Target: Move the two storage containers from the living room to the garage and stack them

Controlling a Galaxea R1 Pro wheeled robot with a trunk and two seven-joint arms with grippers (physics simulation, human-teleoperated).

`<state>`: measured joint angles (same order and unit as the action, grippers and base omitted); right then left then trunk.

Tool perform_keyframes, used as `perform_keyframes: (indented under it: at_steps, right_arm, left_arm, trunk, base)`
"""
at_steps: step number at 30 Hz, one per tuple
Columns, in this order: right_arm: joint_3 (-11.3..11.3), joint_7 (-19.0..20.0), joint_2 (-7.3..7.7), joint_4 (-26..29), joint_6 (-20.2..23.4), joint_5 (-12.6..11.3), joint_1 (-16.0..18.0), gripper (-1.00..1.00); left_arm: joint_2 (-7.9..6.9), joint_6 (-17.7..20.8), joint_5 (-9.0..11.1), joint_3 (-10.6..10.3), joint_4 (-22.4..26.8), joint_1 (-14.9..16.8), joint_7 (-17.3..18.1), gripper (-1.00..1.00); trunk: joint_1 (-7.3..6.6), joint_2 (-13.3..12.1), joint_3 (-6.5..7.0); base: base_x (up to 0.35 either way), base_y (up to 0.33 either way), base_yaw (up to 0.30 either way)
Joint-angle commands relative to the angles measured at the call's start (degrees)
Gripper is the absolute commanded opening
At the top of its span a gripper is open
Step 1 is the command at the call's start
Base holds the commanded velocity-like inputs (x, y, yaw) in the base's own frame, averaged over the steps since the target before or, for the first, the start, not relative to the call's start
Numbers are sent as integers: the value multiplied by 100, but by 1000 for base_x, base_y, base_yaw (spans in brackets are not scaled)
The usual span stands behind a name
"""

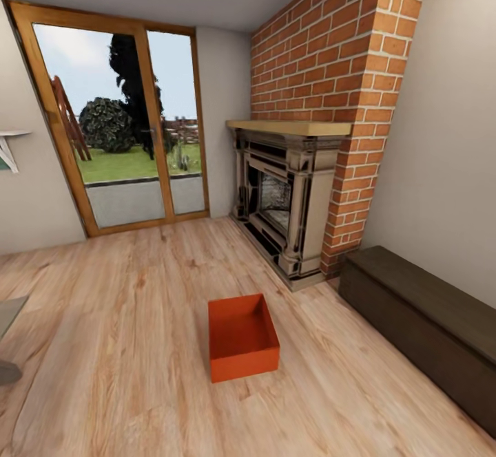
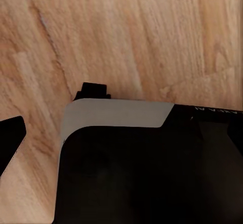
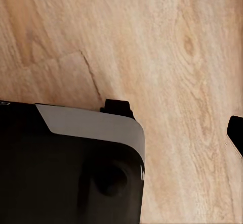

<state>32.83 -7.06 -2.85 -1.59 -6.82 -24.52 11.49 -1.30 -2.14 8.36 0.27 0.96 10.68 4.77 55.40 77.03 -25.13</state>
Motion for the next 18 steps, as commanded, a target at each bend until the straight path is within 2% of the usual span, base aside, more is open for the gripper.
perform_keyframes:
  at_steps: [1, 18]
  right_arm:
    - [48, -6, -5, -17, -30, -52, 6, 100]
    - [48, -6, -5, -17, -30, -53, 5, 100]
  left_arm:
    - [-2, -15, 52, -1, -8, 5, 27, 100]
    - [-2, -15, 52, -1, -8, 3, 27, 100]
  trunk:
    - [3, 3, -6]
    - [3, 3, -6]
  base:
    - [319, 0, 0]
    - [319, 0, 0]
